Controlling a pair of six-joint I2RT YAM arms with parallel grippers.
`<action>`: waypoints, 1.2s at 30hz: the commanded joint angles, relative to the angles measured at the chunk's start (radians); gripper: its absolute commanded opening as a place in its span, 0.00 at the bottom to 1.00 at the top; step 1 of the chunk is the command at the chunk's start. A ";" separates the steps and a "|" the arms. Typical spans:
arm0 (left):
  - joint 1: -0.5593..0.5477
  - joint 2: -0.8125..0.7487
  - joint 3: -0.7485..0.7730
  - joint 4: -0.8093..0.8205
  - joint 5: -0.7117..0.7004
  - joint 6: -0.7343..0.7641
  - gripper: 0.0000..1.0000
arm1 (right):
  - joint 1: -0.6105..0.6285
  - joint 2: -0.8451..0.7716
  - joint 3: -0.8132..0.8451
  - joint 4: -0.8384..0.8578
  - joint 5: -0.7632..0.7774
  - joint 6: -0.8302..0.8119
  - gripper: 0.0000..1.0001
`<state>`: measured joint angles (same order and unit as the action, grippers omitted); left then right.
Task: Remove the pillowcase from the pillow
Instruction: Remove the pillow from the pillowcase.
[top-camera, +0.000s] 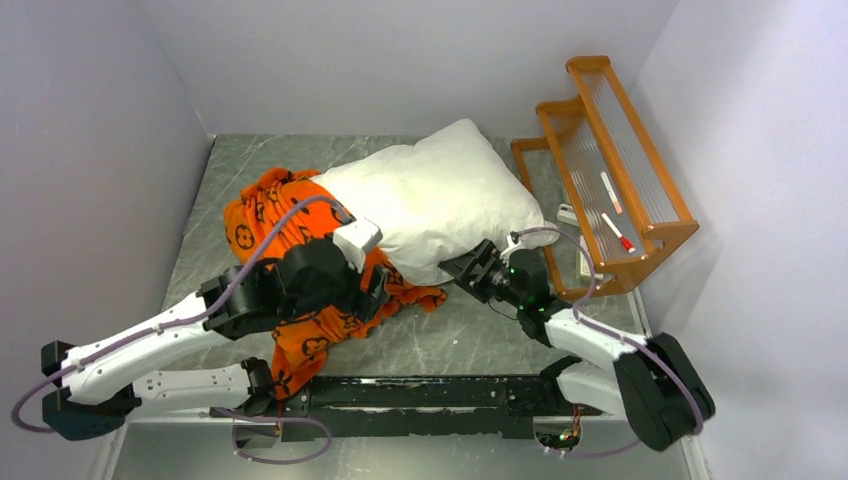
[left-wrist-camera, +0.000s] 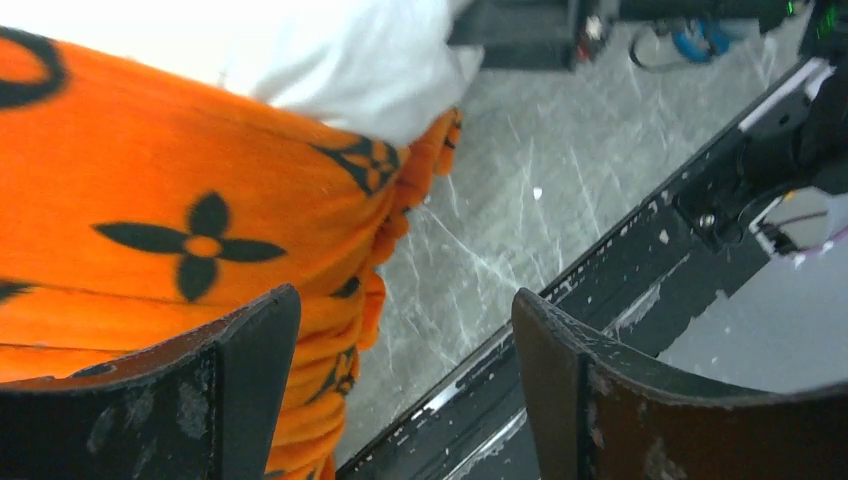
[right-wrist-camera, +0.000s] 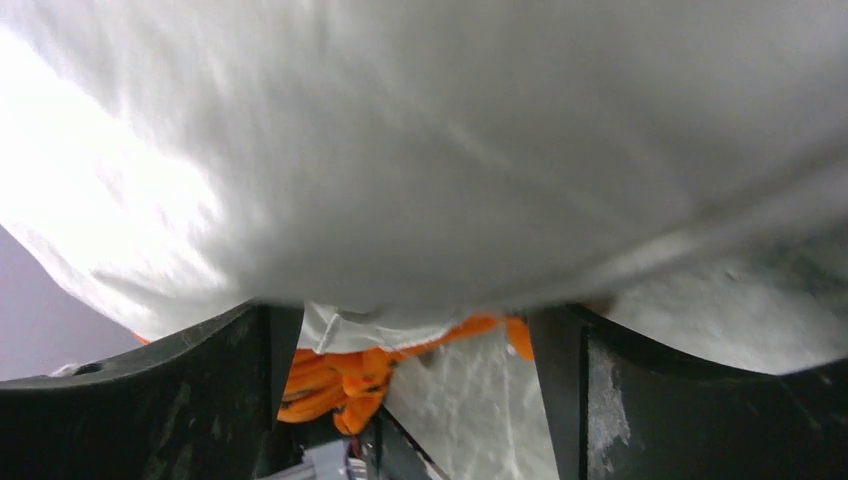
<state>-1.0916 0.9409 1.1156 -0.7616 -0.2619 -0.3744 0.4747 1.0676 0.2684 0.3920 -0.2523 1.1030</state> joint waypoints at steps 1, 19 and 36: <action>-0.151 0.025 -0.048 -0.001 -0.205 -0.074 0.82 | 0.016 0.136 0.046 0.356 0.027 0.030 0.76; -0.329 0.223 -0.082 0.123 -0.496 -0.031 0.97 | 0.037 -0.040 0.371 -0.123 -0.014 -0.082 0.00; -0.204 0.357 -0.132 -0.034 -0.700 -0.149 0.89 | 0.047 0.001 0.586 -0.347 0.000 -0.105 0.00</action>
<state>-1.3556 1.2774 0.9768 -0.7246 -0.8581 -0.4503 0.5205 1.0904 0.7605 -0.0151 -0.2268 0.9947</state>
